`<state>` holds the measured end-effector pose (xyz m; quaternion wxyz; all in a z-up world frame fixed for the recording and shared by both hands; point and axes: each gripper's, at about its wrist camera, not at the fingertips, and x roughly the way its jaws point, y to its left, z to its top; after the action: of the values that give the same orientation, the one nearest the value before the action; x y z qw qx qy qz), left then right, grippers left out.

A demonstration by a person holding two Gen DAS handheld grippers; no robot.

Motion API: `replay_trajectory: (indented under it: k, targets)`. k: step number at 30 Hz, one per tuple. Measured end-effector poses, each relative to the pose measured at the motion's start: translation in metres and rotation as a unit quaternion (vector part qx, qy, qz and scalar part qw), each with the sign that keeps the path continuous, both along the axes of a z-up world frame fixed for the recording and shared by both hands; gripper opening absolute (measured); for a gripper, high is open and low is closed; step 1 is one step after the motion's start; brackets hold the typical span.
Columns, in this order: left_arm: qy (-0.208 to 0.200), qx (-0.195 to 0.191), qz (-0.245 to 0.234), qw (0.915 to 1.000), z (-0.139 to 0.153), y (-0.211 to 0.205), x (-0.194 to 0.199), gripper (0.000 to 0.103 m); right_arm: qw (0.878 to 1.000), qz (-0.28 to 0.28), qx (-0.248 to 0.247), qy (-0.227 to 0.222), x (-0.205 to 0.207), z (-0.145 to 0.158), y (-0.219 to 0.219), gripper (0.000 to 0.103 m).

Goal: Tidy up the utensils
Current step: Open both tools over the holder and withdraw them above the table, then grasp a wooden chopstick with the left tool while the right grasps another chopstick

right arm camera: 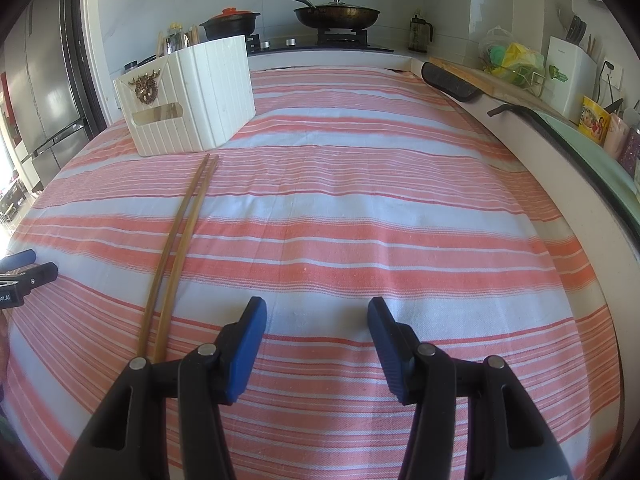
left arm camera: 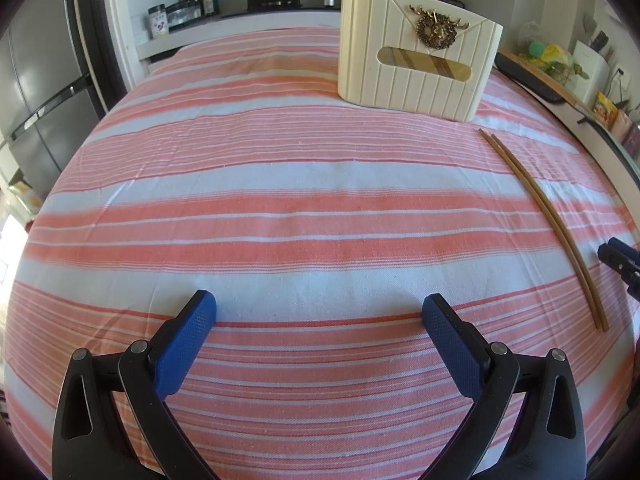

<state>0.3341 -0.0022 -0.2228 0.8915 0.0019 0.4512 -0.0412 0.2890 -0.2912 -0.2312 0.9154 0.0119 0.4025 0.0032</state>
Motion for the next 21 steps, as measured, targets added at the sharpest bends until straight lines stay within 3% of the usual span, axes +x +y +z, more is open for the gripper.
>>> replay_trajectory:
  k: [12, 17, 21]
  targets:
    - [0.0, -0.004, 0.0, 1.0, 0.0, 0.0, 0.001, 0.102, 1.0, -0.004, 0.023, 0.008, 0.001, 0.006, -0.002, 0.054]
    - [0.0, -0.007, 0.001, 1.0, 0.0, 0.0, 0.001, 0.102, 0.996, 0.068, 0.054, -0.002, 0.006, 0.03, 0.038, 0.053]
    - [-0.001, -0.009, 0.001, 1.0, 0.0, 0.0, 0.001, 0.102, 0.994, 0.102, 0.036, 0.016, 0.026, 0.03, 0.068, 0.039]
